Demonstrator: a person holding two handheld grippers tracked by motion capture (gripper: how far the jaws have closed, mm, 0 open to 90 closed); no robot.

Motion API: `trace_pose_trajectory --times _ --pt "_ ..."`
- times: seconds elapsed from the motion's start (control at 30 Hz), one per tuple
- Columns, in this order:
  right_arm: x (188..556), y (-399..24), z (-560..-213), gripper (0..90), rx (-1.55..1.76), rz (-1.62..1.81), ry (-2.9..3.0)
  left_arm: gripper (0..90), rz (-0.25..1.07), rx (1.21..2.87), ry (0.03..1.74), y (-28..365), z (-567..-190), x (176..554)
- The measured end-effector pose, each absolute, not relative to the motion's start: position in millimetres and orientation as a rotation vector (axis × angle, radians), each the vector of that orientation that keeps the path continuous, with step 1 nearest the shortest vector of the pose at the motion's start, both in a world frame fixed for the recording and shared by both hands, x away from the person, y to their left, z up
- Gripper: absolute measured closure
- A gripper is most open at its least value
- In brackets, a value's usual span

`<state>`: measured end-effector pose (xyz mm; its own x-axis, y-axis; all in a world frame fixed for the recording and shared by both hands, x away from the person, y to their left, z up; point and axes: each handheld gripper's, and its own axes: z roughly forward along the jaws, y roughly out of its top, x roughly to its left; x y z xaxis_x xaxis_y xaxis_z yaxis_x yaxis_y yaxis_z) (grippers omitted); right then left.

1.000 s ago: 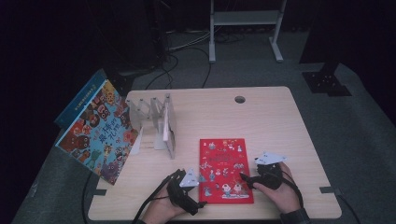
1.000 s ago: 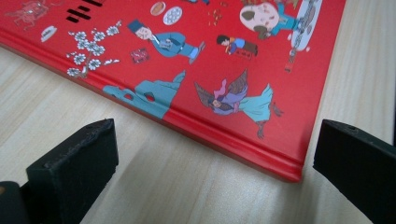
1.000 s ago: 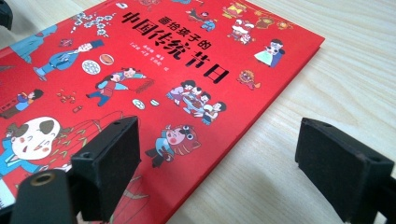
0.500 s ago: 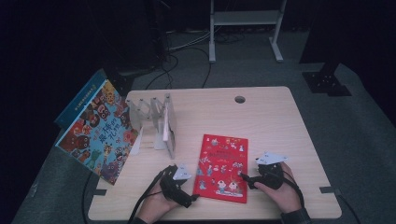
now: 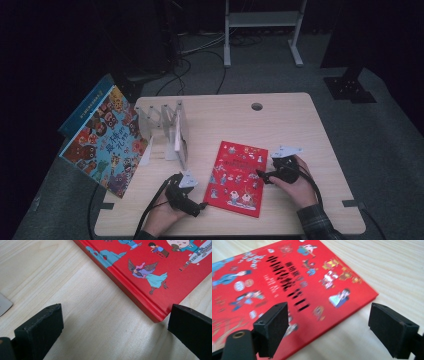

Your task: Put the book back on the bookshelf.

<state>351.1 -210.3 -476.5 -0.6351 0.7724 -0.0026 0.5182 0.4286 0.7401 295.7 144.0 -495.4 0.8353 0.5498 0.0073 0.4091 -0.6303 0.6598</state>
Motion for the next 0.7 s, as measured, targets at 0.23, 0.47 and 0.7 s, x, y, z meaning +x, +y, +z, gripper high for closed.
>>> trace_pose_trajectory --times 0.23,0.47,0.7 --pt "382.1 -203.7 -471.7 15.9 1.053 1.033 2.406 0.0 0.278 2.341 0.681 141.9 -496.0 295.0" --pt "411.3 -198.7 -473.6 18.9 1.046 1.027 2.429 0.0 0.274 2.343 0.677 141.2 -495.9 295.4" --pt "432.7 -193.8 -478.2 19.9 1.058 1.008 2.475 0.0 0.271 2.345 0.674 141.1 -495.7 295.9"
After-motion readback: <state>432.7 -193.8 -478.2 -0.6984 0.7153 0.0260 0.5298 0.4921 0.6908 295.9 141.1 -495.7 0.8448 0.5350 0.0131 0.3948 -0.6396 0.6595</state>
